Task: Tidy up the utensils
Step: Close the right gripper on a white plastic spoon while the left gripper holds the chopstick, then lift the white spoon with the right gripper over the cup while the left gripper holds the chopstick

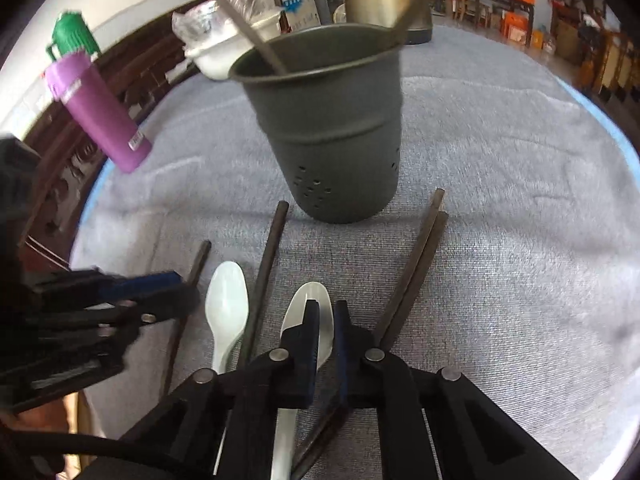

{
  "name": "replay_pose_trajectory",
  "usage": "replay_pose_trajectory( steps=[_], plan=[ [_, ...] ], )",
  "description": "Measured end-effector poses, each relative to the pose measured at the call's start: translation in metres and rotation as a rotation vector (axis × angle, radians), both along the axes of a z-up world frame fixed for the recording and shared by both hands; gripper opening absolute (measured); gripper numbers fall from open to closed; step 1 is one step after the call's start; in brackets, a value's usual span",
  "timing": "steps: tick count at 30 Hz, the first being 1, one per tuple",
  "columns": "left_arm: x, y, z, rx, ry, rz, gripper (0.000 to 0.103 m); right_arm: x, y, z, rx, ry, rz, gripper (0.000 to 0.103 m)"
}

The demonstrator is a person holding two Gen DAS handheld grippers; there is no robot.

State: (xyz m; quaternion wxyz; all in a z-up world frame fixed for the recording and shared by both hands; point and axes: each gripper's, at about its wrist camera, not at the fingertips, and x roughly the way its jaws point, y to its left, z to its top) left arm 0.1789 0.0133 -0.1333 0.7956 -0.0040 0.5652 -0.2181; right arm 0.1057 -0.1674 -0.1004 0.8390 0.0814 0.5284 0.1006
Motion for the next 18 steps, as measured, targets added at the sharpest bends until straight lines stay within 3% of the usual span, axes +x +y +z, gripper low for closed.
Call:
replay_pose_trajectory(
  steps=[7, 13, 18],
  plan=[
    [-0.004, 0.005, 0.009, 0.005, -0.058, -0.006, 0.006, -0.007, -0.03, 0.01, 0.169, -0.046, -0.048, 0.009],
    [-0.011, 0.013, 0.036, -0.031, -0.121, 0.008, 0.005, 0.0, -0.035, 0.009, 0.176, -0.003, -0.057, 0.011],
    [-0.022, 0.02, 0.069, -0.084, -0.199, 0.03, 0.005, 0.002, -0.034, 0.008, 0.199, 0.029, -0.03, 0.026]
  ],
)
